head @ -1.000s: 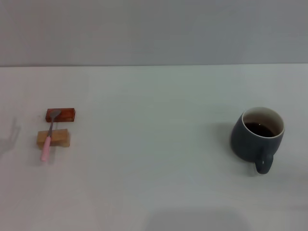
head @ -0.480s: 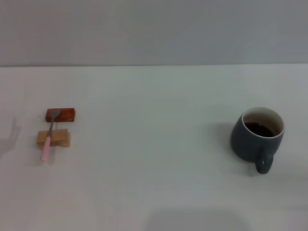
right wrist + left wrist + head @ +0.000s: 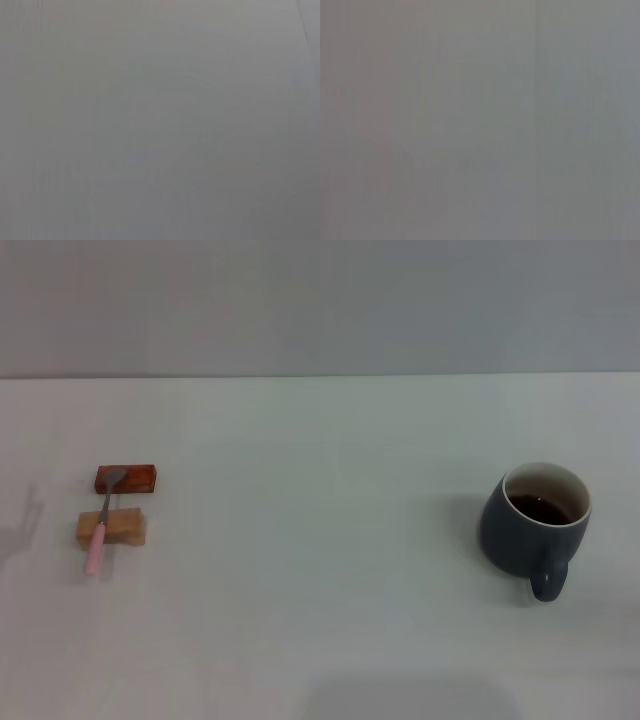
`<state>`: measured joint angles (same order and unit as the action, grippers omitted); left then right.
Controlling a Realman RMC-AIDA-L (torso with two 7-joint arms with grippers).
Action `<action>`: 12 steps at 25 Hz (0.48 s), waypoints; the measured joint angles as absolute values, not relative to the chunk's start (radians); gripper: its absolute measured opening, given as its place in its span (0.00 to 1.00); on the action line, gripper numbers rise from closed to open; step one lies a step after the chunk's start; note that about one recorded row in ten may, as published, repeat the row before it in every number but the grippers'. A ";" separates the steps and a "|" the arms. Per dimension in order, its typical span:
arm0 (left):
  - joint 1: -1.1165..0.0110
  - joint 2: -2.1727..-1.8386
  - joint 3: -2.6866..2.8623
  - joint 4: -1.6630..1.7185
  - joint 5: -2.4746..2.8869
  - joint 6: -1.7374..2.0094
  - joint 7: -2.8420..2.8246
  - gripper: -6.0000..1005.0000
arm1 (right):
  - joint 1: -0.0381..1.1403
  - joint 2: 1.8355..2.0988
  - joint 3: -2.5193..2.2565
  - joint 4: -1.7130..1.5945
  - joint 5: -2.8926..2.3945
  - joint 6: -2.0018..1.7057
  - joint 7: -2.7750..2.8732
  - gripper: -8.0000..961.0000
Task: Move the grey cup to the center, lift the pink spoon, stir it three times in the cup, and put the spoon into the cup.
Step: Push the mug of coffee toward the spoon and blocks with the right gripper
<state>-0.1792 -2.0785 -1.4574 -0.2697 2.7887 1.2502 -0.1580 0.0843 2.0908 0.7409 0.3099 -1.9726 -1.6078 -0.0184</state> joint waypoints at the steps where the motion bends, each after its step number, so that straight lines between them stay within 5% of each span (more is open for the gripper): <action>1: -0.181 -2.078 -1.457 -0.269 2.789 1.250 -0.158 0.83 | 0.084 2.091 0.741 0.310 -1.973 -1.608 -0.018 0.01; 12: -0.181 -2.078 -1.457 -0.268 2.789 1.250 -0.157 0.83 | 0.085 2.091 0.740 0.312 -1.973 -1.608 -0.018 0.01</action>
<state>-0.1808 -2.0785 -1.4573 -0.2677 2.7888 1.2501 -0.1568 0.0847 2.0908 0.7403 0.3116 -1.9726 -1.6078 -0.0183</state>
